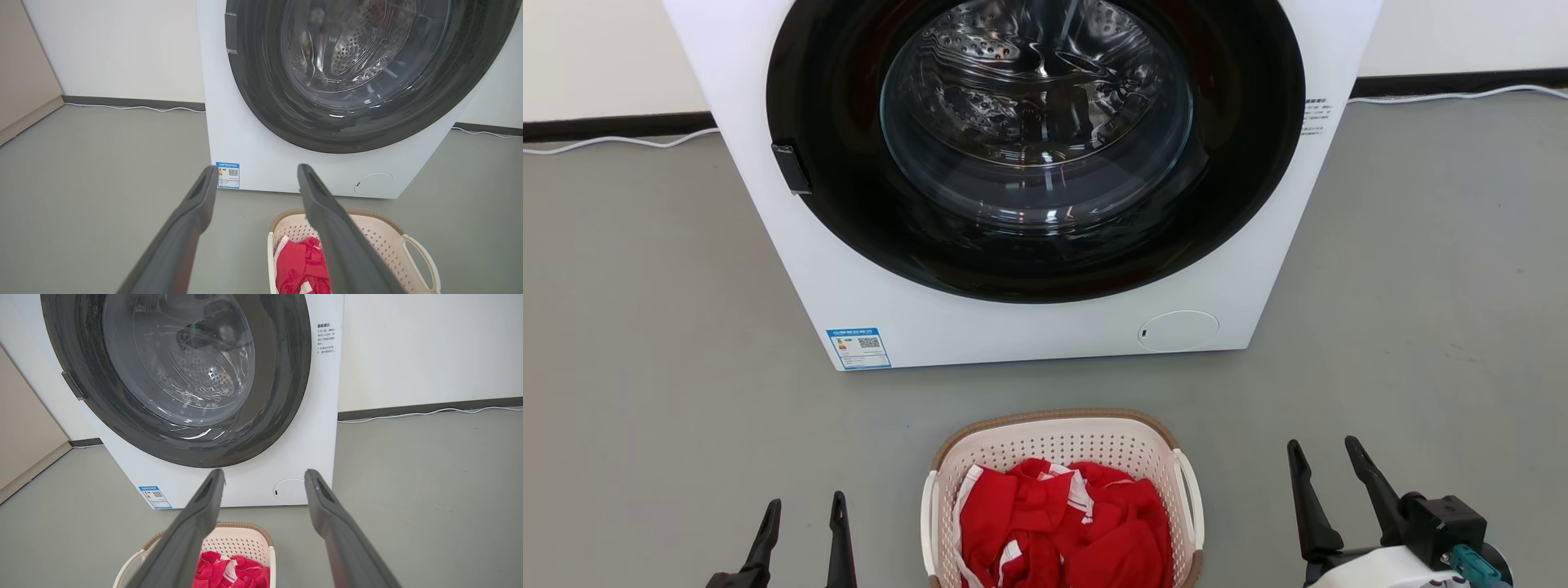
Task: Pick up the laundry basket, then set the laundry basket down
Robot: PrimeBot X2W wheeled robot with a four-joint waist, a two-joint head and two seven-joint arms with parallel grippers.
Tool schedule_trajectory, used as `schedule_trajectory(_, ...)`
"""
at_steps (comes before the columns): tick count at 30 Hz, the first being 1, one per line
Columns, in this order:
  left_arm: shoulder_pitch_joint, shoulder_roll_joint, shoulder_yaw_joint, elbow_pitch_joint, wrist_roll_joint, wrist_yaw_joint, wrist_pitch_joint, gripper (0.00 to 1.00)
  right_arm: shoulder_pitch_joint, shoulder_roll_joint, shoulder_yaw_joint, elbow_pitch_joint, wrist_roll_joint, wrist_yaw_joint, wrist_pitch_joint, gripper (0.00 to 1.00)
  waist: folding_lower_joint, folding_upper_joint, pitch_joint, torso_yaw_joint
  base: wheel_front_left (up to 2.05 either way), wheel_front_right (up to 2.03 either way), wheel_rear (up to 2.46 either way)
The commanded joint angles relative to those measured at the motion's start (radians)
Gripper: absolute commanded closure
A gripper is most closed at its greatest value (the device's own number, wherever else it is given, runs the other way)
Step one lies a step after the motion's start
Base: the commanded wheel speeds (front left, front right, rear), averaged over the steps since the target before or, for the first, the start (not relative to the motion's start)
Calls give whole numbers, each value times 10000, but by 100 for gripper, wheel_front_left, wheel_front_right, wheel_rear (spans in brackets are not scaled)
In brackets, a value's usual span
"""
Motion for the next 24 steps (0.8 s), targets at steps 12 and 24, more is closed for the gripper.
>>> schedule_trajectory(12,1,-6,-3,107,-123,-103,2,100,15,11,61,53,37,0,4,100,1,0,-45,-6,0,0,0)
schedule_trajectory(24,-91,-11,100,411,-1212,-210,256,100,129,28,-9,194,1140,-1,237,100,9,0,-95,9,0,0,0)
